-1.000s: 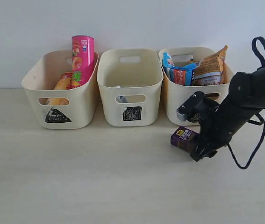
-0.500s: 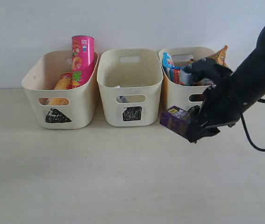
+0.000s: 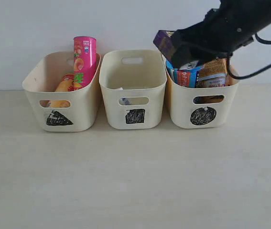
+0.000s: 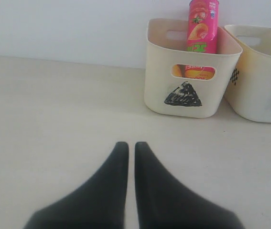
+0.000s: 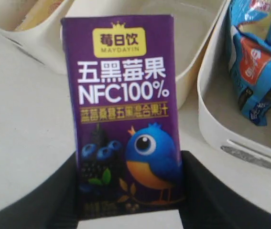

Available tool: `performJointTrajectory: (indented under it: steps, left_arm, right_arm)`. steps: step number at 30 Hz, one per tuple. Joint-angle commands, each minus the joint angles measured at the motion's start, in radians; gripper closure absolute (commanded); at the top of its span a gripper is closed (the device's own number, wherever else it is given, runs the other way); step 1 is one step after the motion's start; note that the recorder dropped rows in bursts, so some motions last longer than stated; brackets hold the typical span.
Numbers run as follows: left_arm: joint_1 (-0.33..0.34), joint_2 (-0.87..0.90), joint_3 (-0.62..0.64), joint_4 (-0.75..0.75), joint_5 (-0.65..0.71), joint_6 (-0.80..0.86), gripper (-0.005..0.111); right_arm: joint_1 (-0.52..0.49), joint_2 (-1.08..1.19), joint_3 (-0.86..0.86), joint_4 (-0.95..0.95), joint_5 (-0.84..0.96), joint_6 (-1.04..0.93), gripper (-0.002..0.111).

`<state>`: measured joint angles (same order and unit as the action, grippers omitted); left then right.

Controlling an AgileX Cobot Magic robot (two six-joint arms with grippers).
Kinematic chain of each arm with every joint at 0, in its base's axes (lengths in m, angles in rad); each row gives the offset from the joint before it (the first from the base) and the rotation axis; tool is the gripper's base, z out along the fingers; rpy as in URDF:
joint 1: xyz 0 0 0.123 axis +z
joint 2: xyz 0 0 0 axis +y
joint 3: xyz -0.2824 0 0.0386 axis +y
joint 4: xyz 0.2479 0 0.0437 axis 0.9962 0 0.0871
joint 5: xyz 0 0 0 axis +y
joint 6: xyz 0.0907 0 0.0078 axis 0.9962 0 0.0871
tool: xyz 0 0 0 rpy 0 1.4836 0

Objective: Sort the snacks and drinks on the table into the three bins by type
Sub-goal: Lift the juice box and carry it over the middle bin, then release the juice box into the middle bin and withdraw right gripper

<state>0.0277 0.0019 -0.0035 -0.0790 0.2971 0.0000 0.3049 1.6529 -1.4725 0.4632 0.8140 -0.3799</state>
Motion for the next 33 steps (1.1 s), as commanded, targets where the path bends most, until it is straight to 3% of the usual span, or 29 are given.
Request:
performJointTrajectory:
  steps: [1, 3, 12, 24, 27, 33]
  left_arm:
    - [0.002, -0.002, 0.003, -0.011, -0.009, 0.000, 0.103]
    - [0.002, -0.002, 0.003, -0.011, -0.009, 0.000, 0.103]
    - [0.002, -0.002, 0.003, -0.011, -0.009, 0.000, 0.103]
    - [0.002, -0.002, 0.003, -0.011, -0.009, 0.000, 0.103]
    - [0.002, -0.002, 0.003, -0.011, -0.009, 0.000, 0.103]
    - [0.002, -0.002, 0.003, -0.011, -0.009, 0.000, 0.103]
  right_arm:
    - [0.102, 0.113, -0.191, -0.230, -0.002, 0.178, 0.108]
    - [0.137, 0.195, -0.292, -0.376, 0.016, 0.306, 0.108]
    - [0.144, 0.404, -0.522, -0.414, 0.047, 0.351, 0.108]
    - [0.144, 0.533, -0.594, -0.457, -0.045, 0.355, 0.107]
    - [0.144, 0.549, -0.594, -0.463, -0.081, 0.353, 0.097]
    - [0.144, 0.568, -0.594, -0.463, -0.112, 0.353, 0.062]
